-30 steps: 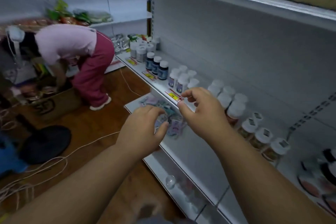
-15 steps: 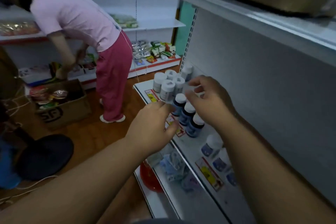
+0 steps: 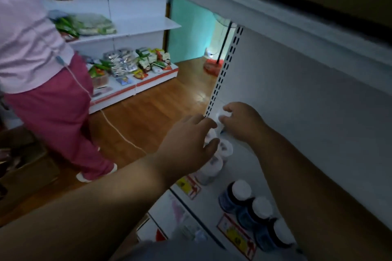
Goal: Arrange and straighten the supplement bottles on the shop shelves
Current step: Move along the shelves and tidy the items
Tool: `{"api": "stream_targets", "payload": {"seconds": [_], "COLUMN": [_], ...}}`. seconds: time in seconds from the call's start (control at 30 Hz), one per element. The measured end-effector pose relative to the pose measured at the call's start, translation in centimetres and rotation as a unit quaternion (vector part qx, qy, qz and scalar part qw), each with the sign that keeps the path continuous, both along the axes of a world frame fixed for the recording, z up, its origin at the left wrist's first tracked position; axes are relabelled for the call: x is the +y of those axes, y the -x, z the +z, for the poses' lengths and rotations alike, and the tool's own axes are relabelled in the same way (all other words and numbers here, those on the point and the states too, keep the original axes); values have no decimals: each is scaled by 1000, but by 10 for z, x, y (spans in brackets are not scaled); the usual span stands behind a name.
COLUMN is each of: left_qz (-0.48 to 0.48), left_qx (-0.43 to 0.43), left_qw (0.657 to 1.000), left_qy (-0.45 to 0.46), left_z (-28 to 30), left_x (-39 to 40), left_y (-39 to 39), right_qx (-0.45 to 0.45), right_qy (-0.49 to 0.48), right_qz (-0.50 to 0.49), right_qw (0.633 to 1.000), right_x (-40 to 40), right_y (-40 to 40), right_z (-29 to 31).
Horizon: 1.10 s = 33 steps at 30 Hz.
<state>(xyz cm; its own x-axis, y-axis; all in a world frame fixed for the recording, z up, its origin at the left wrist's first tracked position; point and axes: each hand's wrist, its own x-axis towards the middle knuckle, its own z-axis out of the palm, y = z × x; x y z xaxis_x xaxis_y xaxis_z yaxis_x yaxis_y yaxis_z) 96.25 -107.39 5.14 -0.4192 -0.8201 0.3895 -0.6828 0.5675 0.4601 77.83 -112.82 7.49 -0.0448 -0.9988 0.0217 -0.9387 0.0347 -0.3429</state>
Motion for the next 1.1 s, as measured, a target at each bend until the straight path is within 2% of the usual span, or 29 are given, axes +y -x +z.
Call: {"api": "stream_targets", "payload": {"seconds": [0.1,0.17,0.23,0.27,0.5,0.67,0.83,0.97,1.1], "left_qz": [-36,-52,-64,-71,-124,-158,-200,-260,-338], "left_qx": [-17,-19,-19,-23,-32,-12,46,84,83], "left_qw": [999,998,998,997,992,987,979,962,937], "left_qy": [-5,-10,-14,-13,4,2,8,1,-21], "left_z": [1,-1,-4,-5,-6,-7,2,7,8], "left_x": [-39,-57,-70,-76,-99,-89,-60,-26,21], "left_y": [-9,-14,-18,-20,-22,-7,23,55,89], "right_qx": [69,145,216,224,196,98,13,1,-10], "right_qy": [-38,-61,-62,-60,-37,31,148,176,196], "right_qz": [-7,-3,1,-1,-57,-165,-226,-249,-312], "right_qw": [997,988,974,973,978,981,963,952,929], "right_x": [-37,-49,-52,-52,-33,12,83,140,200], "right_y": [-3,-5,-7,-9,-6,0,13,33,58], "right_z": [-10,-17,-24,-27,-32,-16,10,29,40]}}
